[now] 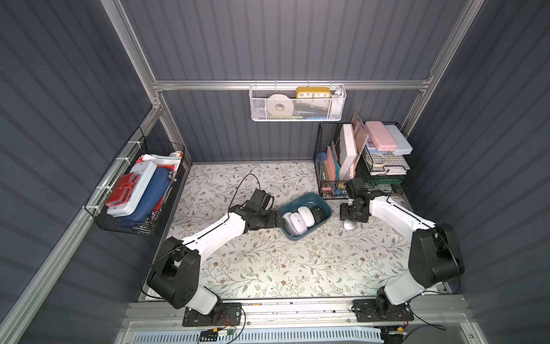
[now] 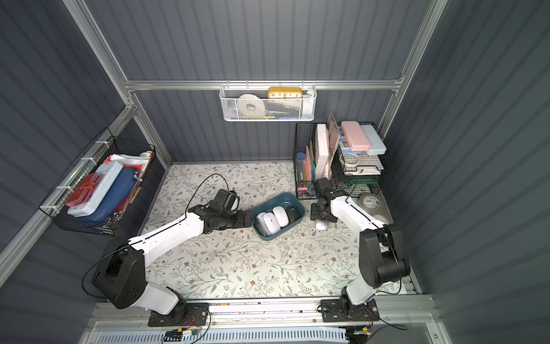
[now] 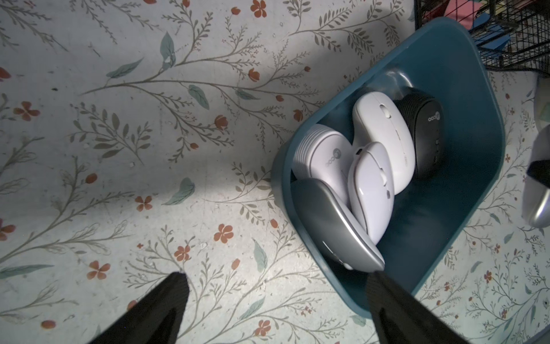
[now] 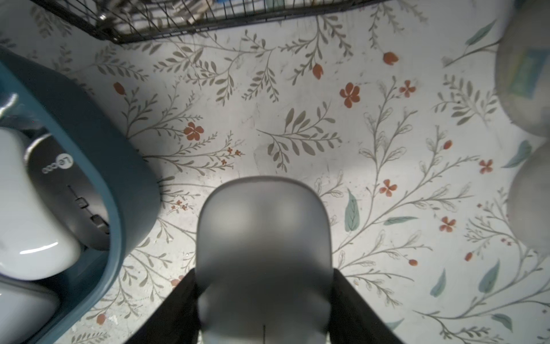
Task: Take out the mouse from the storage box
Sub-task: Place the mouse at the center of the board.
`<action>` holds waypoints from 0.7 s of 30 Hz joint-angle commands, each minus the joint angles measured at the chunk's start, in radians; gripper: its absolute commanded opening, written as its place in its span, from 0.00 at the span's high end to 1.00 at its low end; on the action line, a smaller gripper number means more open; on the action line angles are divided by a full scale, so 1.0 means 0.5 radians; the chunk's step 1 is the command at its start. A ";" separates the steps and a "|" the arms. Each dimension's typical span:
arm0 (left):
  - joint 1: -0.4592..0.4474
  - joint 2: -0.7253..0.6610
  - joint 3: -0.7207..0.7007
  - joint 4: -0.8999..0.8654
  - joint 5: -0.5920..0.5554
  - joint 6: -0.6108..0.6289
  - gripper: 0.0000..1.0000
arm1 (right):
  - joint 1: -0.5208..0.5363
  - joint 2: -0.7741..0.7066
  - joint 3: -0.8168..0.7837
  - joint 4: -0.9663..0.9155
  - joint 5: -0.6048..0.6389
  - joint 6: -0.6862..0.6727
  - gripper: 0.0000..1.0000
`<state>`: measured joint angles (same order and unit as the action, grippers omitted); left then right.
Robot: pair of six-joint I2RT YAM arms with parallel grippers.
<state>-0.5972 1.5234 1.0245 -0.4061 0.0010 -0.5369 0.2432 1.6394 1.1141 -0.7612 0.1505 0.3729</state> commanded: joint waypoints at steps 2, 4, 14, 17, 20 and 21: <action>-0.058 0.042 -0.037 0.051 0.060 -0.151 0.05 | -0.002 0.134 -0.036 0.109 0.013 0.084 0.41; -0.073 0.054 -0.049 0.066 0.063 -0.196 0.07 | -0.002 0.172 -0.051 0.154 -0.018 0.086 0.41; -0.100 0.105 -0.066 0.104 0.038 -0.288 0.16 | -0.002 0.298 -0.044 0.205 -0.065 0.101 0.37; -0.100 0.137 -0.057 0.113 0.059 -0.309 0.19 | -0.002 0.320 -0.044 0.208 -0.066 0.103 0.32; -0.106 0.165 -0.057 0.137 0.089 -0.340 0.22 | -0.002 0.295 -0.050 0.204 -0.058 0.104 0.27; -0.106 0.171 -0.059 0.146 0.099 -0.349 0.23 | 0.001 0.280 -0.050 0.200 -0.064 0.103 0.27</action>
<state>-0.6430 1.5909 0.9974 -0.3489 0.0269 -0.6830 0.2424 1.7954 1.0859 -0.6746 0.1226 0.4168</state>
